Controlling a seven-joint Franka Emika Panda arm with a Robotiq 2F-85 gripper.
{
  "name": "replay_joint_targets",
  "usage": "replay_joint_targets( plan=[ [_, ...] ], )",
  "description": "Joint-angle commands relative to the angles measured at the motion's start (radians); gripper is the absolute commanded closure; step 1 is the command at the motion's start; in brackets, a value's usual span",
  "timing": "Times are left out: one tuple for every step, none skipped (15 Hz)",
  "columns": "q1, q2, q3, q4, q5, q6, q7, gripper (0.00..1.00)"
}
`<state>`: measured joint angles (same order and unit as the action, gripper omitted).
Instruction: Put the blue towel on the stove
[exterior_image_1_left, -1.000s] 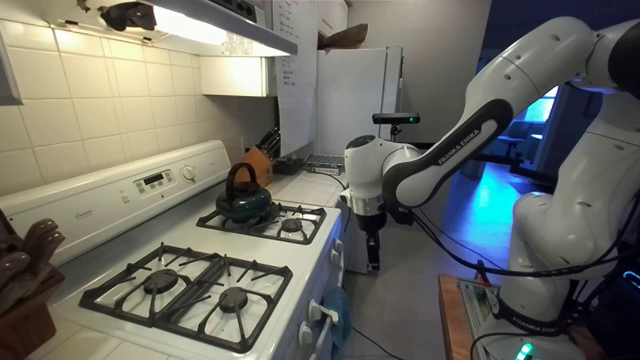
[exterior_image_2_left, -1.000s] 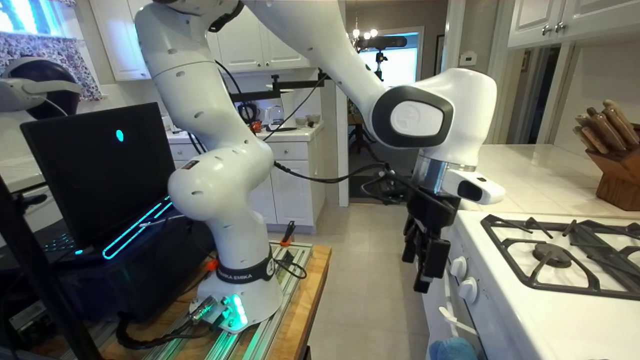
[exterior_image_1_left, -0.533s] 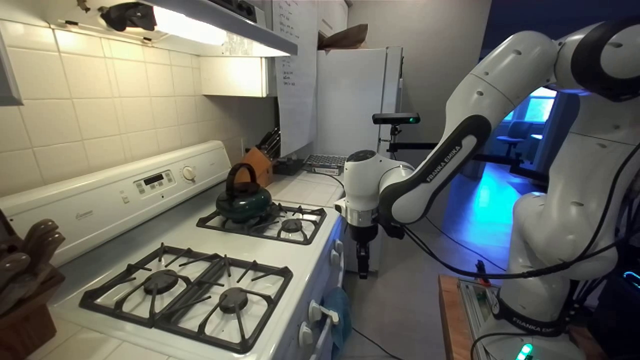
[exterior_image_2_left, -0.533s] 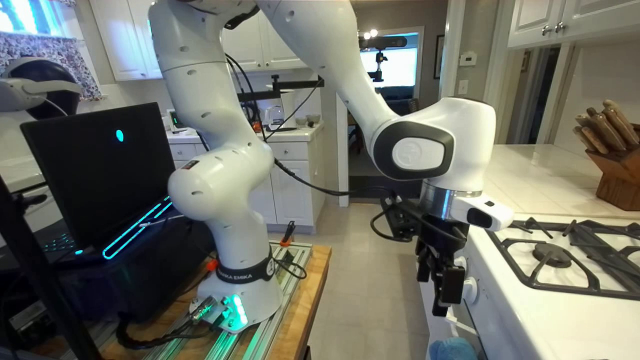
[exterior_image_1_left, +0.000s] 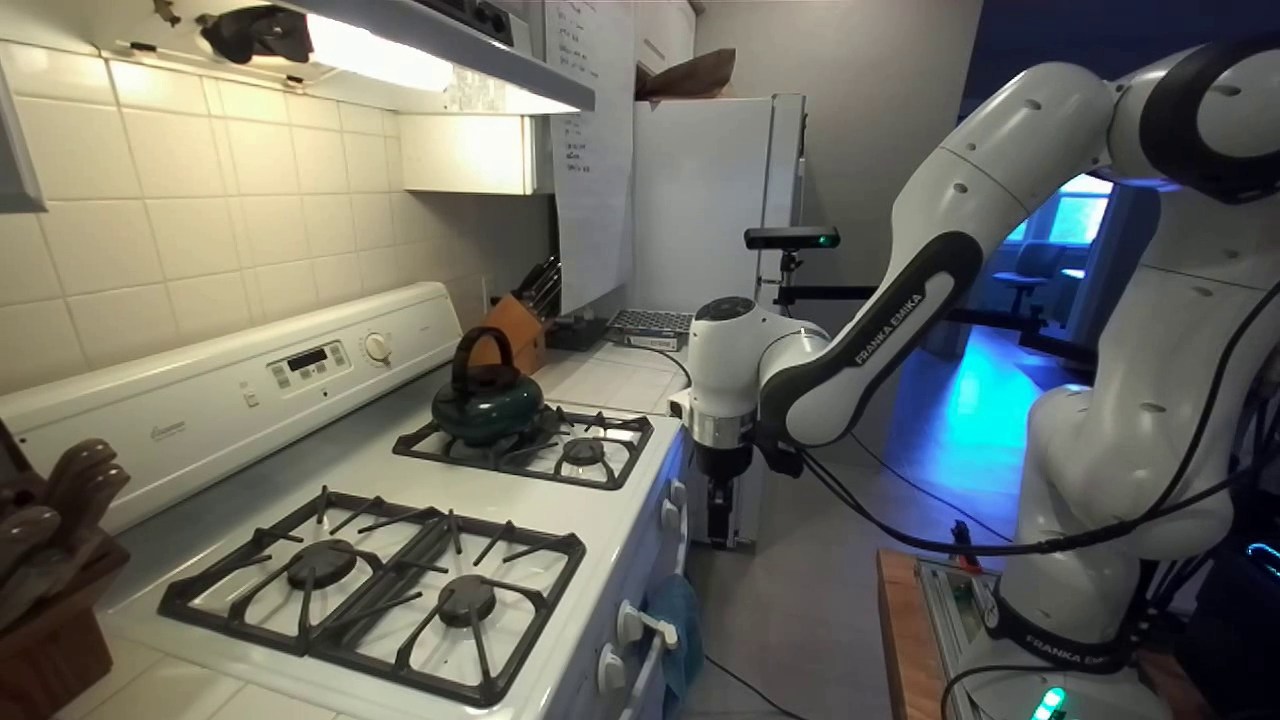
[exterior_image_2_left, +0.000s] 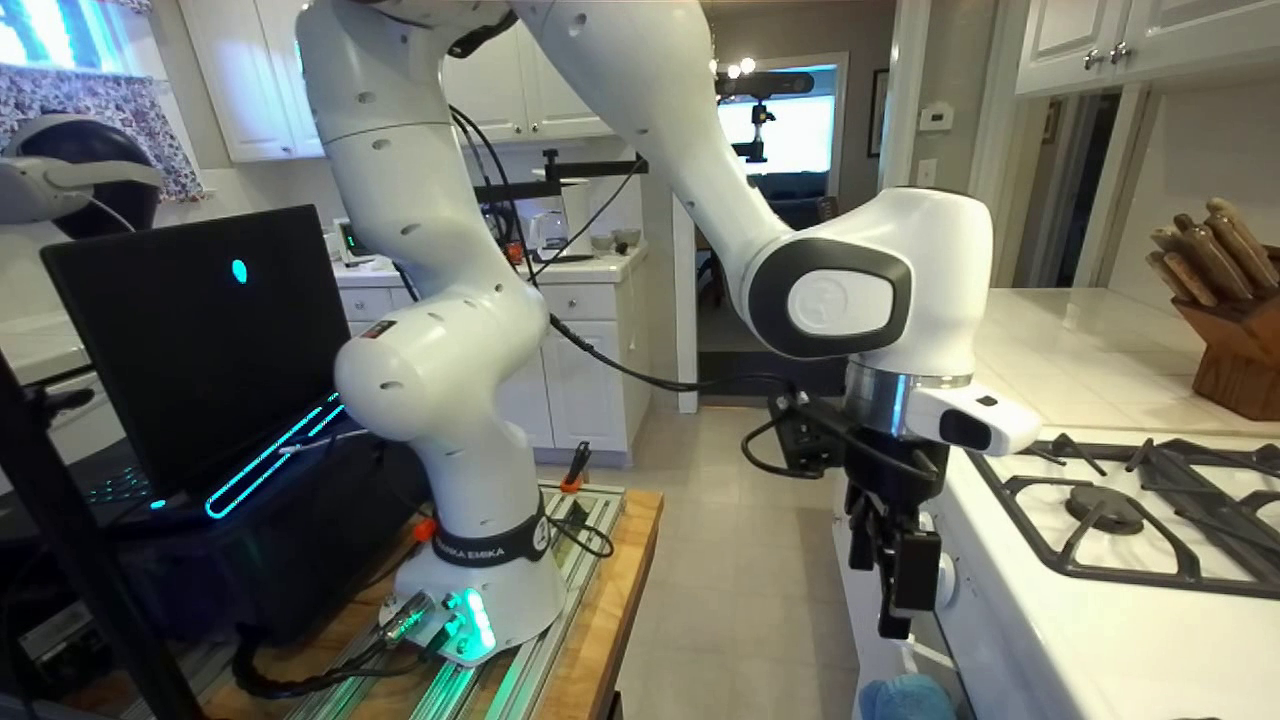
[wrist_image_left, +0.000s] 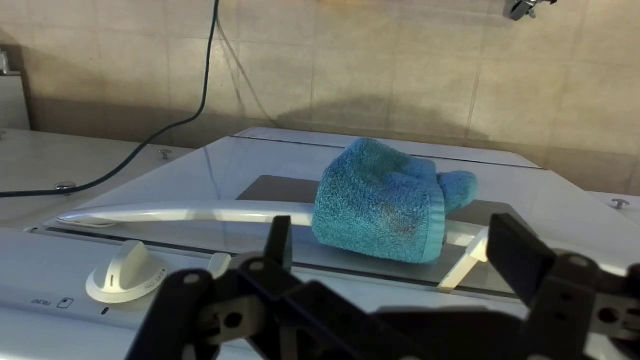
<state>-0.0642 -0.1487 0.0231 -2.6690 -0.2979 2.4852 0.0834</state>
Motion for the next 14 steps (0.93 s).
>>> replay_joint_targets(
  plan=[
    [-0.008,0.041,-0.011,-0.013,-0.049,0.097,0.014,0.00],
    [-0.009,0.050,-0.012,-0.014,-0.062,0.117,0.012,0.00],
    [-0.009,0.060,-0.016,-0.016,-0.071,0.140,-0.001,0.00],
    [-0.007,0.073,-0.022,-0.019,-0.070,0.166,-0.034,0.00],
    [-0.005,0.083,-0.026,-0.022,-0.072,0.189,-0.058,0.00],
    [0.000,0.089,-0.033,-0.032,-0.051,0.217,-0.107,0.00],
    [0.005,0.096,-0.038,-0.038,-0.022,0.241,-0.154,0.00],
    [0.010,0.102,-0.042,-0.046,0.007,0.265,-0.197,0.00],
    [0.016,0.107,-0.047,-0.056,0.044,0.293,-0.249,0.00],
    [0.022,0.116,-0.052,-0.063,0.094,0.321,-0.314,0.00],
    [0.028,0.124,-0.054,-0.070,0.145,0.346,-0.383,0.00],
    [0.035,0.132,-0.055,-0.077,0.204,0.369,-0.459,0.00],
    [0.047,0.141,-0.047,-0.085,0.267,0.390,-0.530,0.00],
    [0.058,0.146,-0.040,-0.087,0.330,0.397,-0.602,0.00]
  ],
)
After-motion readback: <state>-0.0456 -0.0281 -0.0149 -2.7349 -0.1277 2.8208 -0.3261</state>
